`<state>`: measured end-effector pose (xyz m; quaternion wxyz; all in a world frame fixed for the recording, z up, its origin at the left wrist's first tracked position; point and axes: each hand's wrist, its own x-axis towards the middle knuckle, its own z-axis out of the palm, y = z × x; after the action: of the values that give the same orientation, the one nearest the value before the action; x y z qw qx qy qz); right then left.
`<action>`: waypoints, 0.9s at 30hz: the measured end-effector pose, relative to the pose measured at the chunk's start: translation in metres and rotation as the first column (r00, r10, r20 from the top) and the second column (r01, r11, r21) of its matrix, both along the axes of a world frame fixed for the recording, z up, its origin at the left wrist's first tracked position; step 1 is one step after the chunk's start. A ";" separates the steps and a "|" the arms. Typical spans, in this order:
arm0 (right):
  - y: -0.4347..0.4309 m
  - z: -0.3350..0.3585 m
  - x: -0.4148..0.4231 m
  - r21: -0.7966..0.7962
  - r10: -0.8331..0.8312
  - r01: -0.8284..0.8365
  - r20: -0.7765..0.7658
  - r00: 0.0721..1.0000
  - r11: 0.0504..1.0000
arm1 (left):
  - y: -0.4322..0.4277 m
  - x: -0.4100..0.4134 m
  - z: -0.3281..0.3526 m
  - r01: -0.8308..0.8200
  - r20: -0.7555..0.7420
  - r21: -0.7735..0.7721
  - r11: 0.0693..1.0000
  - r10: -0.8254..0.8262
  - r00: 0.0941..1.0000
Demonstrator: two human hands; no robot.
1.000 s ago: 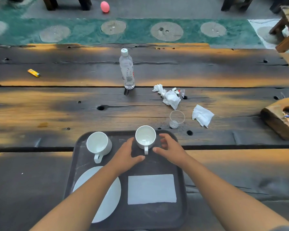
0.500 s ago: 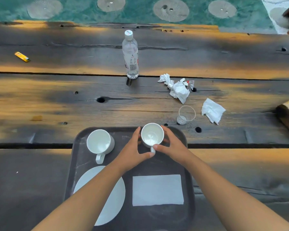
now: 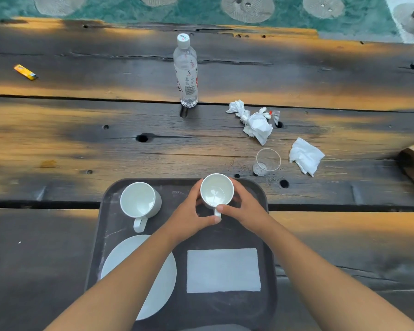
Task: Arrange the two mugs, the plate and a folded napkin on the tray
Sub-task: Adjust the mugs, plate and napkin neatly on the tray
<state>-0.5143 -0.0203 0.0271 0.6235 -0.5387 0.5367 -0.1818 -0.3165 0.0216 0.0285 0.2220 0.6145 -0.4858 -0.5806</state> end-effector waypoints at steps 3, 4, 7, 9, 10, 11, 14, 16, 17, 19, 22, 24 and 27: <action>0.000 -0.001 -0.001 -0.004 0.001 -0.001 0.009 1.000 1.000 | 0.002 -0.003 0.001 -0.008 -0.005 0.001 1.000 0.008 1.000; 0.001 -0.001 -0.002 -0.006 0.000 0.000 0.009 1.000 1.000 | 0.003 -0.004 0.002 -0.011 -0.009 0.001 1.000 0.011 1.000; 0.003 0.001 -0.005 -0.003 0.004 -0.004 -0.001 1.000 1.000 | 0.005 -0.008 0.002 -0.007 -0.017 0.000 1.000 0.007 1.000; 0.005 0.002 -0.009 -0.002 0.009 -0.009 0.004 1.000 1.000 | 0.006 -0.010 0.002 -0.008 -0.017 0.005 1.000 0.008 1.000; 0.005 0.002 -0.010 0.002 0.012 -0.012 0.004 1.000 1.000 | 0.007 -0.011 0.002 -0.009 -0.018 0.009 1.000 0.009 1.000; 0.006 0.003 -0.011 0.005 0.013 -0.013 0.004 1.000 1.000 | 0.007 -0.012 0.002 -0.009 -0.020 0.012 1.000 0.009 1.000; 0.009 0.003 -0.013 0.005 0.007 -0.007 -0.005 1.000 1.000 | 0.008 -0.014 0.002 -0.005 -0.027 0.017 1.000 0.005 1.000; 0.010 0.004 -0.013 0.001 0.002 -0.002 -0.009 1.000 1.000 | 0.009 -0.014 0.003 0.000 -0.026 0.018 1.000 0.000 1.000; 0.010 0.004 -0.013 0.001 0.001 -0.001 -0.012 1.000 1.000 | 0.010 -0.014 0.003 0.005 -0.025 0.019 1.000 -0.004 1.000; 0.012 0.004 -0.012 0.003 -0.003 0.003 -0.019 1.000 1.000 | 0.011 -0.013 0.004 0.014 -0.025 0.021 1.000 -0.013 1.000; 0.014 0.003 -0.012 0.009 -0.012 0.012 -0.008 1.000 1.000 | 0.012 -0.013 0.005 0.019 -0.028 0.021 1.000 -0.019 0.999; 0.016 0.004 -0.011 0.016 -0.010 0.010 -0.008 1.000 1.000 | 0.015 -0.013 0.004 0.007 -0.028 0.021 1.000 -0.006 1.000; 0.017 0.004 -0.010 0.016 0.009 -0.009 -0.002 1.000 1.000 | 0.020 -0.013 0.002 -0.016 -0.026 0.024 1.000 0.016 1.000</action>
<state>-0.5247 -0.0036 0.0309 0.6281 -0.5363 0.5362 -0.1741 -0.3294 0.0417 0.0306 0.2259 0.6132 -0.4710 -0.5925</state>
